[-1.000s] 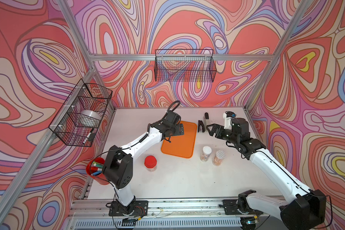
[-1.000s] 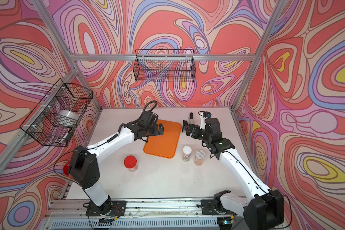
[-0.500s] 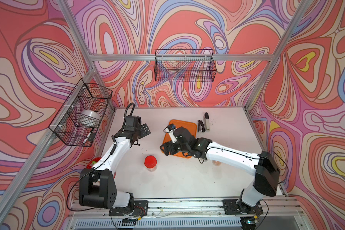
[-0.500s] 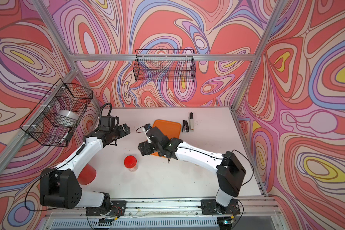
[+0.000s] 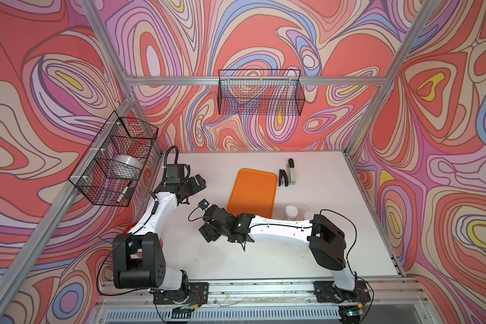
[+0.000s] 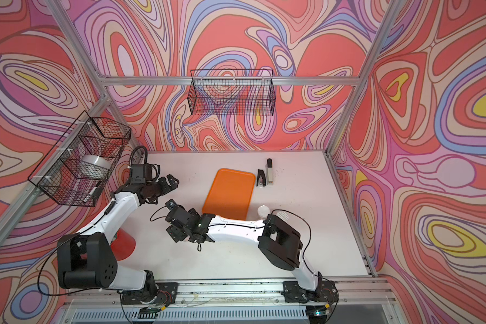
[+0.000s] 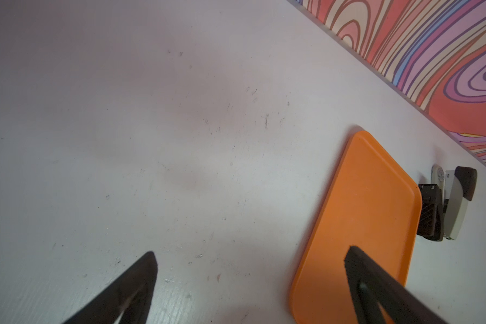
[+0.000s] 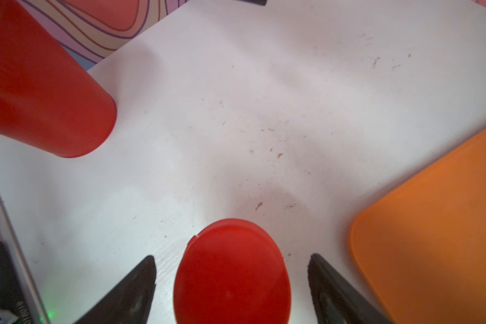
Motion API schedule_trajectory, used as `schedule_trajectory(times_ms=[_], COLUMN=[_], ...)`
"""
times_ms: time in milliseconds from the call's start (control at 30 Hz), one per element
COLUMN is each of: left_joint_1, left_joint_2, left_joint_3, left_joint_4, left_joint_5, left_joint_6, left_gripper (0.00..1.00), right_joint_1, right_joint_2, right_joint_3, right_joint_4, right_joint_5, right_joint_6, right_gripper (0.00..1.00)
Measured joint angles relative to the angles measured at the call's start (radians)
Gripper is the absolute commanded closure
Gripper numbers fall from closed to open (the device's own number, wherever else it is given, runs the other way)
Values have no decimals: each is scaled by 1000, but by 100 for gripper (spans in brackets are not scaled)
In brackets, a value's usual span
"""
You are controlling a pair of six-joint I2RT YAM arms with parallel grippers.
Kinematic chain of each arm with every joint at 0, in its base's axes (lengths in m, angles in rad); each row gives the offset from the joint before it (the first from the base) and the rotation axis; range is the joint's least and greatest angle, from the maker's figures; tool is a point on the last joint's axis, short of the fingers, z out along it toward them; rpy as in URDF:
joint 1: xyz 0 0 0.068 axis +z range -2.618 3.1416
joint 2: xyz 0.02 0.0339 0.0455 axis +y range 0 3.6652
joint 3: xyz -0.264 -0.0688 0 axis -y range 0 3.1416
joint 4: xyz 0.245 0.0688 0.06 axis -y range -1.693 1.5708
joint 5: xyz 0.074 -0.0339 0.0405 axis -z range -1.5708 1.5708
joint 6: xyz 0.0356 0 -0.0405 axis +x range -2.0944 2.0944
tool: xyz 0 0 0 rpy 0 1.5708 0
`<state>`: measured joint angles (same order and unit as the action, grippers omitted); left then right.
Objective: Pour the candies out of the jar
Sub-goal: Pick up the jar from the center of the board.
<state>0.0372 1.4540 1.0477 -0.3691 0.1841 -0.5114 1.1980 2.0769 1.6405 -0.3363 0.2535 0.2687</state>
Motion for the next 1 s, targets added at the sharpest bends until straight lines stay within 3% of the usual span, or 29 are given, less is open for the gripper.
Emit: schedule_trajectory(times_ms=[233,433,633,1000], left_joint_1=[9,9,9,8], left_joint_2=[15,15,15,14], left_joint_3=[0,0,0,-6], left_joint_4=[0,0,0,58], left_joint_5=[37,45,45,124], left_joint_6=[0,0,3,11], left_gripper=[0,0,1,0], right_joint_1=[0,0,0,-36], right_joint_2=[59,59,54,-58], right_joint_3=[11,10,-6,-87], right_joint_4=[6,17,44,-24], right_joint_5=[46,55,55,10], right_joint_6=[-2,2,6,33], right_gripper=[22,45,56,61])
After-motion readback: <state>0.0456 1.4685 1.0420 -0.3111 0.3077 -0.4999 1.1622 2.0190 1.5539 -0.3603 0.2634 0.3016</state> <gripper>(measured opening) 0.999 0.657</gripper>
